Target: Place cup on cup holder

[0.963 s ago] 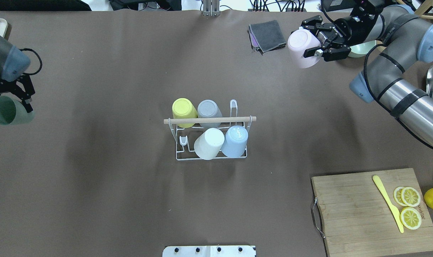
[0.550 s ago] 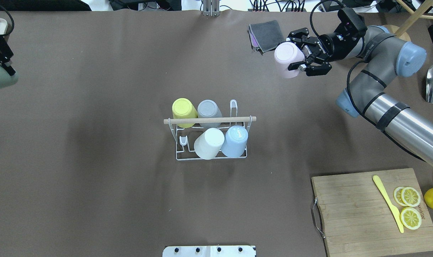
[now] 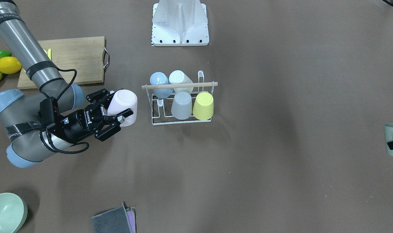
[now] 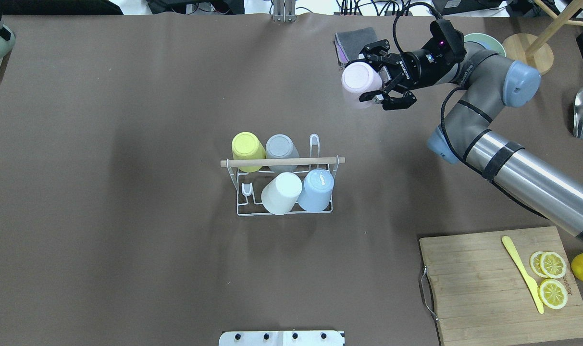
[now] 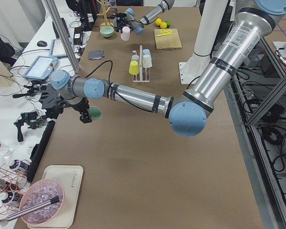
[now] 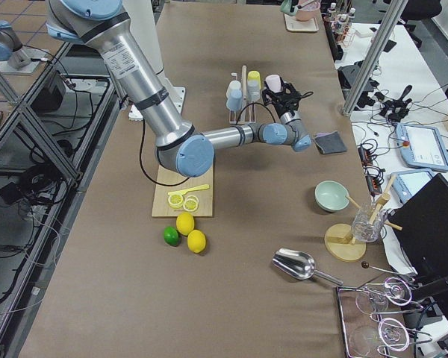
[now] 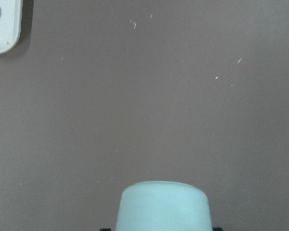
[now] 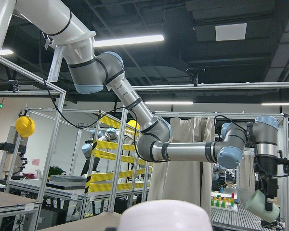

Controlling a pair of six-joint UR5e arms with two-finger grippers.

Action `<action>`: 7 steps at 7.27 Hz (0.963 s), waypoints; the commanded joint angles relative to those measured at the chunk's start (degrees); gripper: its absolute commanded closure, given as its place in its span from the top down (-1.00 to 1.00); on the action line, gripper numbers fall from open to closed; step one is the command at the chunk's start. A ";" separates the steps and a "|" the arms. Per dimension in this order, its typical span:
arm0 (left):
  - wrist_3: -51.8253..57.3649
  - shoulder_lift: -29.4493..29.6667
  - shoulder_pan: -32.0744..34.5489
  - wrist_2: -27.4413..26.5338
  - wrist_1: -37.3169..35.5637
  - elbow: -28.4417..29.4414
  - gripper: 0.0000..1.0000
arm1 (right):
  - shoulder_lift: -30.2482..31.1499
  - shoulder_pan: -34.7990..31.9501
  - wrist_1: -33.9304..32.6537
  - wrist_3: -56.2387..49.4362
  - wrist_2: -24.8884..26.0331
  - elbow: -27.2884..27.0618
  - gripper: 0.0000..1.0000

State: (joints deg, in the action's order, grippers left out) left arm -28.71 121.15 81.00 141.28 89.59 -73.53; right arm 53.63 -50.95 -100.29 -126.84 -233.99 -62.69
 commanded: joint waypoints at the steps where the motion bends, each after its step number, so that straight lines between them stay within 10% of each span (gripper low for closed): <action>1: -18.06 -0.56 -0.31 -9.03 24.89 -2.49 -1.00 | -1.07 2.51 -0.43 -3.75 -0.24 0.28 -0.33; 7: -38.97 -6.34 -14.88 -58.66 71.65 -16.42 -1.00 | -4.23 6.47 -1.13 -7.11 -0.06 3.19 -0.33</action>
State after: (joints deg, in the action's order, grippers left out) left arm -67.38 117.08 69.54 93.18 155.43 -84.57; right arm 49.81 -44.99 -100.92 -133.88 -234.00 -59.32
